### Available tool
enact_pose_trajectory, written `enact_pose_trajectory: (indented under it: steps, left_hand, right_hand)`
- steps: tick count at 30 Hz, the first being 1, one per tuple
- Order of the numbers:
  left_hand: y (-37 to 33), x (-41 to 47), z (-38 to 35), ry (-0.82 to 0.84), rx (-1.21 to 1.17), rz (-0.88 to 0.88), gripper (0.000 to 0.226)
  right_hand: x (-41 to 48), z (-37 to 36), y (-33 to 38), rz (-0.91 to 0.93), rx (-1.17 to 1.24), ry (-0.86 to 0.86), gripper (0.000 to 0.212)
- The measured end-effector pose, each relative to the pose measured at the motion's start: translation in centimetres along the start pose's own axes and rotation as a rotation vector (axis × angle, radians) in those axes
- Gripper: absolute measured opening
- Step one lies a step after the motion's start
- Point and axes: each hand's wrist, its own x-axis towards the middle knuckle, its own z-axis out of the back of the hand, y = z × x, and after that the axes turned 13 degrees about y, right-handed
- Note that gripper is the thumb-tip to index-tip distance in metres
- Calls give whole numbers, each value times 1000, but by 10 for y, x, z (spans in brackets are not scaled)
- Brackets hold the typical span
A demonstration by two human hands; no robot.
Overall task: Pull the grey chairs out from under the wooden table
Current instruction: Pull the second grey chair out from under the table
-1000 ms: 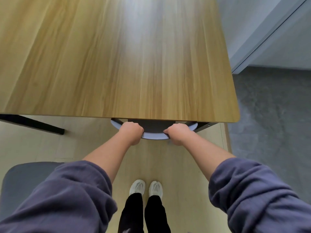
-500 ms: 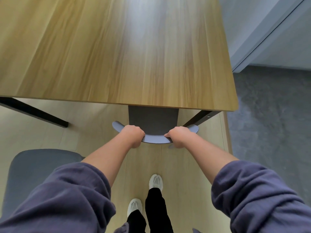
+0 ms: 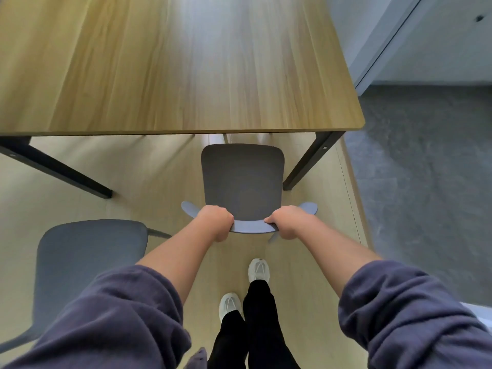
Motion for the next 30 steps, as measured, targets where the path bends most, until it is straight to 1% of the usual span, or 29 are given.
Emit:
enact_pose_trajectory:
  steps: [2,5,8,10,19,30]
  left_hand:
    - [-8,-7,-13,-2,6,-11,32]
    - [-20,-13,-31,-17,6,-22,34]
    - [-31,-16,-44,-27,13,-24,34]
    - [-39,-18,-49,-24,13,-27,34]
    - [-72,-33,-73,-25,-4,9,34]
    - [-147,-70,-127,-38,-55,37,34]
  right_hand:
    - [-5,-14,11,-6,3,-8,42]
    - [-11,-31,22,-16,9,-3,40]
    - [-18,-46,27,-12,-8,1,30]
    - [-22,-54,29,-10,-18,-4,27]
    - [-38,-88,39,6,-37,-17,25]
    - [-74,-166,58,39,-81,-1,25]
